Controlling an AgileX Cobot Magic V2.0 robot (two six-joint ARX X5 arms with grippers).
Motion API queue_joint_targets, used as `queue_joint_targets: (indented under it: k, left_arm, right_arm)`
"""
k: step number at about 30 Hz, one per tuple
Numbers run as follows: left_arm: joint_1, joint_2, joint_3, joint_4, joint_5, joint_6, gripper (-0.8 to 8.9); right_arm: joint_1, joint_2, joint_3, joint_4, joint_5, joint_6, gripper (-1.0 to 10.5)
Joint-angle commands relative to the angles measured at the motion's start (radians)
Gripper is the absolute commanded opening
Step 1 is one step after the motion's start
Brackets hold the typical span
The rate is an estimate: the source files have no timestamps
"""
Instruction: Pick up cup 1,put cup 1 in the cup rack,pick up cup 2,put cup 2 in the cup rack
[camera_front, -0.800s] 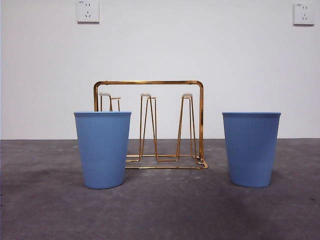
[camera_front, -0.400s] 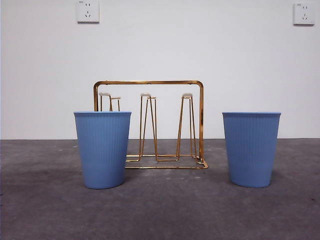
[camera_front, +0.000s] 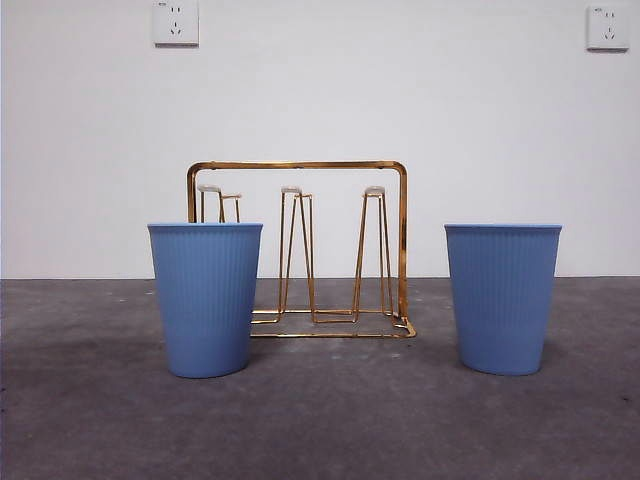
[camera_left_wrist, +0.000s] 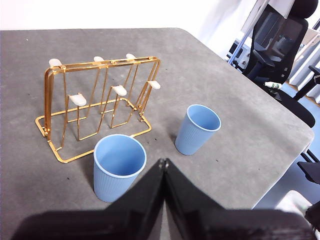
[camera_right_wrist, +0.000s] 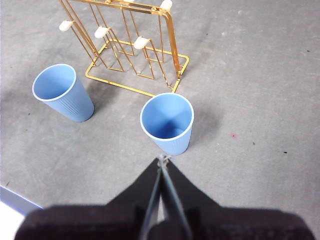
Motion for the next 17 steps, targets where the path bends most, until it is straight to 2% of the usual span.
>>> queue_joint_targets:
  k: [1,2,3,6,7,8,17]
  left_arm:
    - [-0.003,0.002,0.003,0.004,0.002,0.011,0.21]
    - [-0.003,0.003,0.003,0.004,0.003,0.008,0.8]
    - [-0.004,0.006,0.003,0.006,0.014,0.008,1.99]
    - [-0.007,0.018,0.004,0.012,0.065,-0.007,6.7]
    - [-0.011,0.024,0.004,0.015,0.082,-0.017,7.34]
    - [-0.014,0.028,0.004,0.015,0.099,-0.026,7.34]
    - [-0.041,0.073,0.036,0.061,0.177,-0.034,7.31]
  right_arm:
    - [0.0,-0.001,0.003,0.004,-0.002,-0.01,0.5]
    - [0.0,-0.001,0.003,0.004,-0.002,-0.01,1.1]
    - [0.0,-0.001,0.003,0.005,-0.002,-0.009,2.0]
    - [0.0,-0.001,0.005,0.005,-0.002,-0.006,4.5]
    - [0.0,-0.001,0.005,0.007,-0.002,-0.005,5.2]
    - [0.0,0.0,0.005,0.009,-0.002,-0.001,5.5]
    - [0.0,0.053,0.005,0.027,-0.002,0.021,5.5]
